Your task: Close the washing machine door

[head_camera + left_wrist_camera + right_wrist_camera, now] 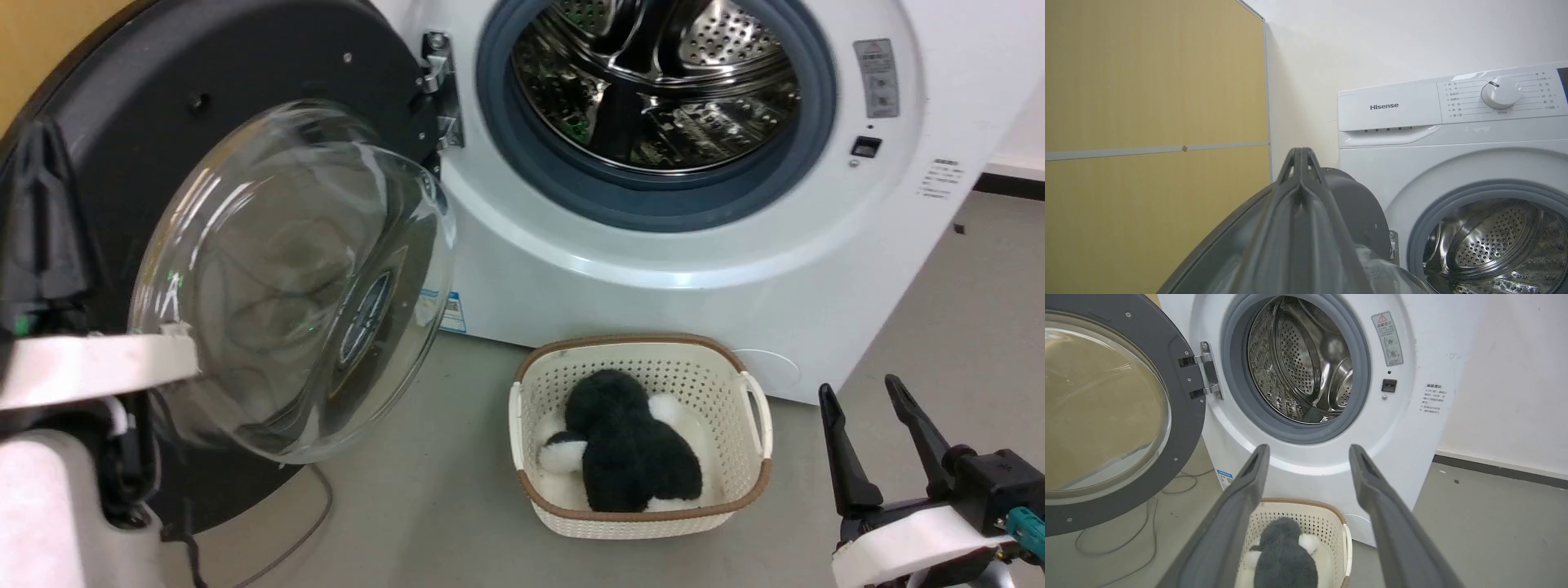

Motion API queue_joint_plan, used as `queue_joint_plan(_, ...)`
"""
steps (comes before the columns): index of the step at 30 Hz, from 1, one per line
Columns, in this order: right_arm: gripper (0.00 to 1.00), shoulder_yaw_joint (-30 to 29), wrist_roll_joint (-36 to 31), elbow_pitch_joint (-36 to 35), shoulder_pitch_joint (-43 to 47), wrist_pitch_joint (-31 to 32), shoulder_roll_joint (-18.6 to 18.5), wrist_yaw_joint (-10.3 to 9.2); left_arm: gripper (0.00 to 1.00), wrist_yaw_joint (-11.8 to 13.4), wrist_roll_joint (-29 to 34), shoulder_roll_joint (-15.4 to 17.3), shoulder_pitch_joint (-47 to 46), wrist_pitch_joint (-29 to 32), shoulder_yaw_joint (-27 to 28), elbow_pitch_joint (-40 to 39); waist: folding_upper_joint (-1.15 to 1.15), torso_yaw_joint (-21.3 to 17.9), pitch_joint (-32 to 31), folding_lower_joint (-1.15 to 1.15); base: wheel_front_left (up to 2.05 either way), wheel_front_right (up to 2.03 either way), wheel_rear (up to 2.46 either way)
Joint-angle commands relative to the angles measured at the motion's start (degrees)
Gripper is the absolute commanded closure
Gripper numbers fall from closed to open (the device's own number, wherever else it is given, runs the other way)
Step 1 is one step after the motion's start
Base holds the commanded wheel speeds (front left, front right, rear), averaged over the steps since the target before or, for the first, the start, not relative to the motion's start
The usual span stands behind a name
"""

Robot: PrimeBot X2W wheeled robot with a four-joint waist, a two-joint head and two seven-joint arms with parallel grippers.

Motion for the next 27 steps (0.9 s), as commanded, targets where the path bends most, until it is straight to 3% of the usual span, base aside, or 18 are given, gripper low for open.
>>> queue_joint_plan(1, 0.0, -0.3, 0.3, 0.0, -1.1, -0.7, 0.1, -0.02, 1.0, -0.6, -1.0, 0.7, -2.4, -0.6, 1.6, -0.6, 0.0, 1.3, 0.3, 0.0, 0.0, 0.0, 0.0)
queue_joint_plan(9, 0.0, -0.6, 0.6, 0.2, -1.4, -1.6, 0.2, -0.02, 1.0, -2.0, -5.8, 2.1, -6.1, -1.3, 6.8, 2.3, 0.0, 4.4, 1.1, 0.0, 0.0, 0.0, 0.0)
queue_joint_plan(19, 0.0, -1.3, 0.9, 0.1, -2.0, -2.8, 0.2, -0.03, 1.0, -3.1, -19.5, 5.0, -11.3, 1.0, 17.1, 13.1, 0.0, 6.6, 2.4, 0.0, 0.0, 0.0, 0.0)
queue_joint_plan(27, 0.0, -1.4, 1.1, 0.0, -2.4, -3.7, 0.2, -0.03, 1.0, -2.7, -32.1, 5.6, -14.2, 7.8, 24.8, 22.3, 0.0, 7.8, 3.4, 0.0, 0.0, 0.0, 0.0)
